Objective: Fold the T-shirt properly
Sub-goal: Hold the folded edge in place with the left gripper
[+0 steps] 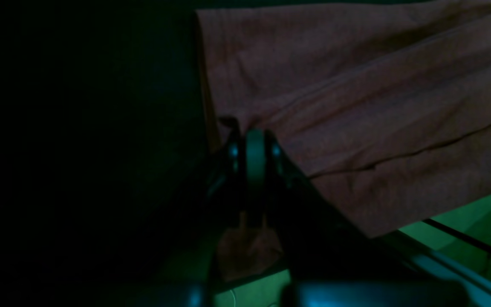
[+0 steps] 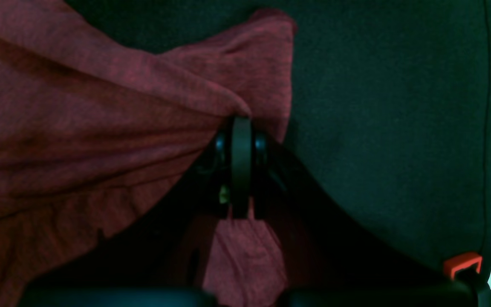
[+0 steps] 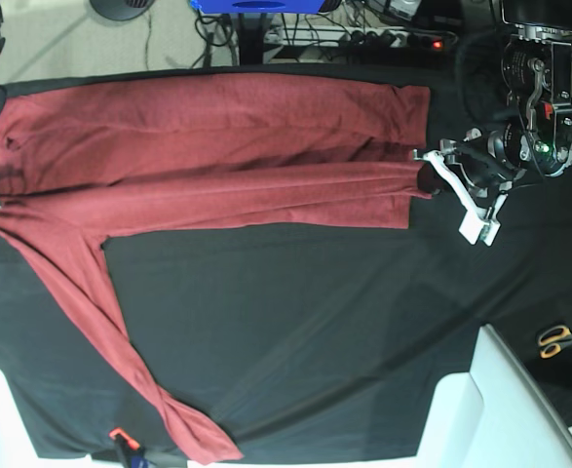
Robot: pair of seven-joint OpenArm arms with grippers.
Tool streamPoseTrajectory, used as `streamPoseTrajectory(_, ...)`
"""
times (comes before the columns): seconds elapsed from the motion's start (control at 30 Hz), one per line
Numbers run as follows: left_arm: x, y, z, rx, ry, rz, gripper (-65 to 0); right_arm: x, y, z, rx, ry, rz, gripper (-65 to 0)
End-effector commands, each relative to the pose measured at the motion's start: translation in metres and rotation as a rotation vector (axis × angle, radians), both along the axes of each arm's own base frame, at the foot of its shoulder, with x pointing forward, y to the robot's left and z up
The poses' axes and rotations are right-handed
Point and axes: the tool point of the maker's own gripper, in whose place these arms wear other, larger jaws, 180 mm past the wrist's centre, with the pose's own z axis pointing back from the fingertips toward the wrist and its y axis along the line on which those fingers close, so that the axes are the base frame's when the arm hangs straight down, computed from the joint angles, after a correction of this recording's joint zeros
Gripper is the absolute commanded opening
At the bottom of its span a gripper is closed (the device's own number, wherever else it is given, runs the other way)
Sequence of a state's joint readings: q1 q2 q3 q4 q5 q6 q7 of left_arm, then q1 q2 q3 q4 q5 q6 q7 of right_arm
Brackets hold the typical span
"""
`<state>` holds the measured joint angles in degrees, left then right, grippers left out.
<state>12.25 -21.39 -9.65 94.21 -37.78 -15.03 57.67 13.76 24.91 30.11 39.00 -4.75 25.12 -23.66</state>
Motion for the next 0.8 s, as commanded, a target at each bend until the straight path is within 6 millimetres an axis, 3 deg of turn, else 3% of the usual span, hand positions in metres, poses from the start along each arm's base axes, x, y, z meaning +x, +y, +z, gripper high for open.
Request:
streamPoseTrajectory(0.0, 0.0092, 0.0062, 0.0092, 0.013, -0.037, 0.005, -65.0, 0.0132, -0.0204, 0.0222, -0.048, -0.048, -0.011, -65.0)
streamPoseTrajectory(0.77, 0.0097, 0.0082, 0.0095, 0.019, -0.037, 0.004, -65.0, 0.0122, -0.0195, 0.021, -0.046, -0.044, -0.011, -65.0)
